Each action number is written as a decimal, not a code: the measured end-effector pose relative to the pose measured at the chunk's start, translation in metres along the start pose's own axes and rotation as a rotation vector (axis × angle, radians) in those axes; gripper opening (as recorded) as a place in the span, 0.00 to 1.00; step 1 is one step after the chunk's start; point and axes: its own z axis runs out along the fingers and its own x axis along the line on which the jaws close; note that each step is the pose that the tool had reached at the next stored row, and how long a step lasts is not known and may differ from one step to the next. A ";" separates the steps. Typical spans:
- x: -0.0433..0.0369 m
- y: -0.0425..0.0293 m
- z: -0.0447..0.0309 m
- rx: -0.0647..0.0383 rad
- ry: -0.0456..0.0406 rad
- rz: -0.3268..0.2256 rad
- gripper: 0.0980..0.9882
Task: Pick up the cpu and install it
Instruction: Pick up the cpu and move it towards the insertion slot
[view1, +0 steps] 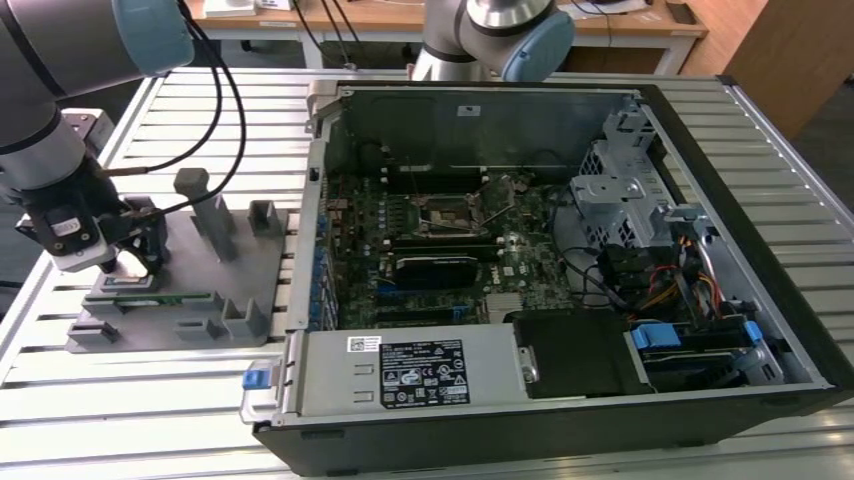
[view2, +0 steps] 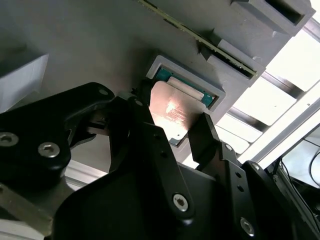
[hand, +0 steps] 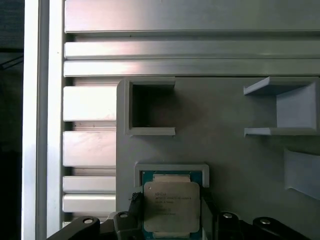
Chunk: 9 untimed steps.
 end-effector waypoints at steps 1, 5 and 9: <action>-0.0001 0.0000 0.0000 0.000 0.0001 -0.004 0.50; -0.0002 0.0000 0.0000 0.000 0.0002 -0.007 0.50; -0.0003 0.0000 0.0000 0.000 0.0002 -0.007 0.50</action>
